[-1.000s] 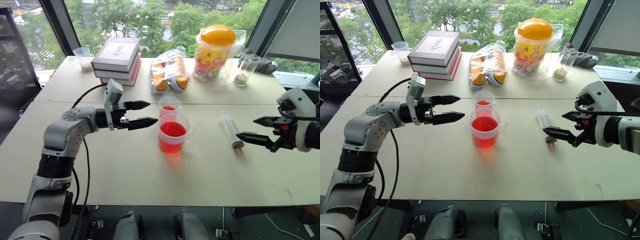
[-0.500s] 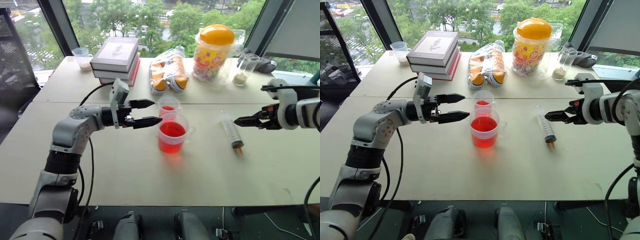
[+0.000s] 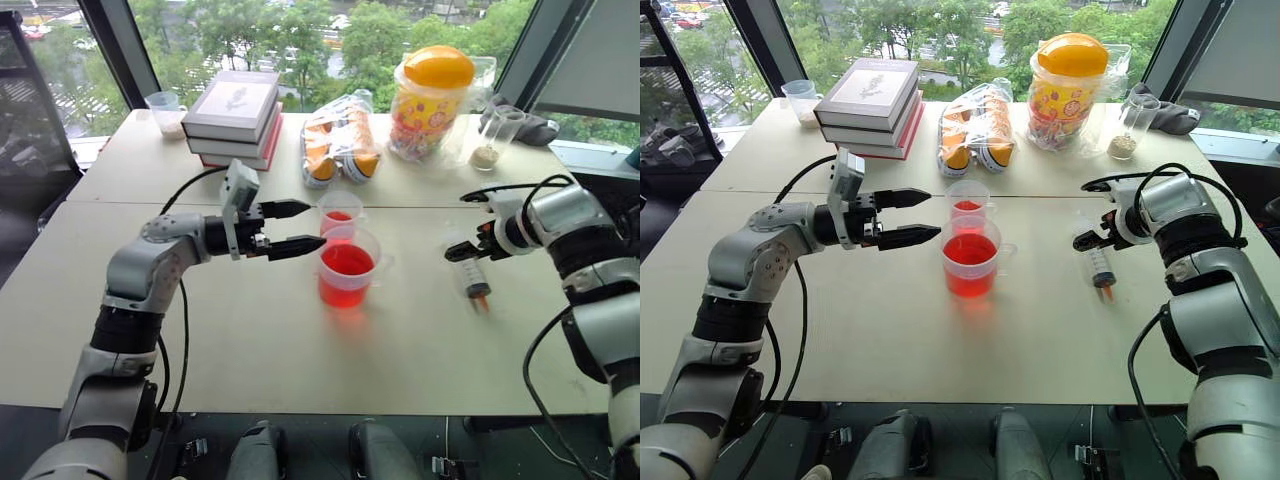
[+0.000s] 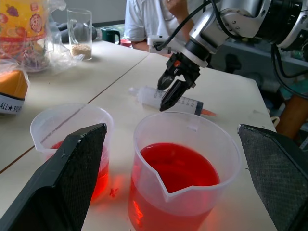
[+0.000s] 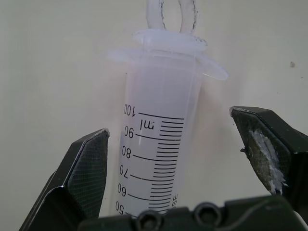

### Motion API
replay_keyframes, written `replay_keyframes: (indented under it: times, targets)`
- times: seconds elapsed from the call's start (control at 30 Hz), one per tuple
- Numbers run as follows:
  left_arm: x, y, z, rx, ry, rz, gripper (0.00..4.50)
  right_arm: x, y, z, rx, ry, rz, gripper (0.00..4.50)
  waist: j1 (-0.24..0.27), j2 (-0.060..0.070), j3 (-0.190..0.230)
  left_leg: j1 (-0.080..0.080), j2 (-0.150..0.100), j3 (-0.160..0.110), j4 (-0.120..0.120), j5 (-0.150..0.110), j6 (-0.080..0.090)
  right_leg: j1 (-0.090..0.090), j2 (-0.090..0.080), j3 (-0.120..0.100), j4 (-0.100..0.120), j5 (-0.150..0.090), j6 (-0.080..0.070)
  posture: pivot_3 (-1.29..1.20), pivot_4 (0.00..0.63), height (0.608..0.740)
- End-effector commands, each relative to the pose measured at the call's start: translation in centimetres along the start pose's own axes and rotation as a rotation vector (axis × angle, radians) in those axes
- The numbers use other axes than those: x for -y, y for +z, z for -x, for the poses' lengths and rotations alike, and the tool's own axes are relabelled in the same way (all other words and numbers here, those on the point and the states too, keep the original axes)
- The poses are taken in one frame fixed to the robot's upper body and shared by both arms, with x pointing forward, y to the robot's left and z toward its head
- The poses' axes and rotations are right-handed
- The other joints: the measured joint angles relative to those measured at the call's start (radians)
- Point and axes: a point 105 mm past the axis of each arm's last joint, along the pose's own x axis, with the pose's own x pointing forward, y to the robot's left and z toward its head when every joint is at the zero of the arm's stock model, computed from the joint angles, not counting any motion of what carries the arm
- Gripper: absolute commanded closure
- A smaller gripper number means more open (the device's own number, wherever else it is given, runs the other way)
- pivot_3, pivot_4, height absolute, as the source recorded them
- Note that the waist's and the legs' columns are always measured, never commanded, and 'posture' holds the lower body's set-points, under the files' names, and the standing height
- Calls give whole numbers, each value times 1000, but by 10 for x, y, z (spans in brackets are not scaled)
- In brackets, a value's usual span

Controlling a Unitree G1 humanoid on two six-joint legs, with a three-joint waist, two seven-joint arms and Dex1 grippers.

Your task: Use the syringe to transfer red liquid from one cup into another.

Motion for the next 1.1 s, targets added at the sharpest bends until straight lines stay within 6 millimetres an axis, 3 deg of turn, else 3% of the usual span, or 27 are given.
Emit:
replay_keyframes:
  times: [0.03,0.07,0.13,0.2,0.3,0.33,0.5,0.57,0.67,0.8,0.97,1.1]
  targets:
    - [3,11,2,19,3,-48,0,4,11,3,18,-23,32,69,0,0,0,0,0,0,0,0,0,0,0,0,0,0,0,0,150,740]
    - [3,11,2,21,4,-49,0,2,12,2,16,-18,37,69,-1,0,0,0,0,0,0,0,0,0,0,0,0,0,0,0,150,740]
    - [3,12,3,27,8,-47,0,-2,13,-1,5,-8,67,625,-2,0,0,0,0,0,0,0,0,0,0,0,1,0,0,0,150,740]
    - [3,12,3,29,9,-47,0,-6,15,-3,0,6,82,1376,-4,0,0,0,0,0,0,0,0,0,0,0,1,0,0,0,150,740]
    - [3,13,3,31,8,-45,0,-12,17,-4,0,28,88,2980,-3,0,0,1,0,0,0,0,0,0,0,0,2,0,0,0,150,740]
    - [3,13,3,33,8,-44,0,-13,18,-4,1,30,89,3162,-3,0,0,1,0,0,1,0,0,0,0,0,2,0,0,0,150,740]
    - [-2,18,2,42,5,-45,0,-10,28,7,39,20,39,3163,-3,0,0,1,0,0,1,0,-1,0,0,0,3,0,0,0,150,740]
    - [-4,20,1,43,0,-49,0,-10,46,23,123,15,24,3163,-2,1,0,1,0,0,0,0,-1,0,0,0,3,0,0,0,150,740]
    - [-7,27,0,44,-11,-60,0,-24,92,70,394,68,1,3163,-2,3,1,0,0,0,0,0,-1,-1,0,0,3,0,0,0,150,740]
    - [-12,34,0,41,-19,-76,0,-63,124,132,813,180,126,3163,3,3,1,-5,1,0,0,1,-2,-9,1,0,6,0,0,0,150,740]
    - [-18,43,0,26,-34,-98,0,-123,117,181,1269,364,162,3163,6,2,1,-5,1,-1,-1,1,-2,-7,1,-1,4,0,0,0,150,740]
    - [-23,48,0,15,-40,-114,0,-157,97,179,1392,459,142,3163,5,2,1,-5,0,0,1,1,-2,-7,1,-1,5,0,1,0,150,740]
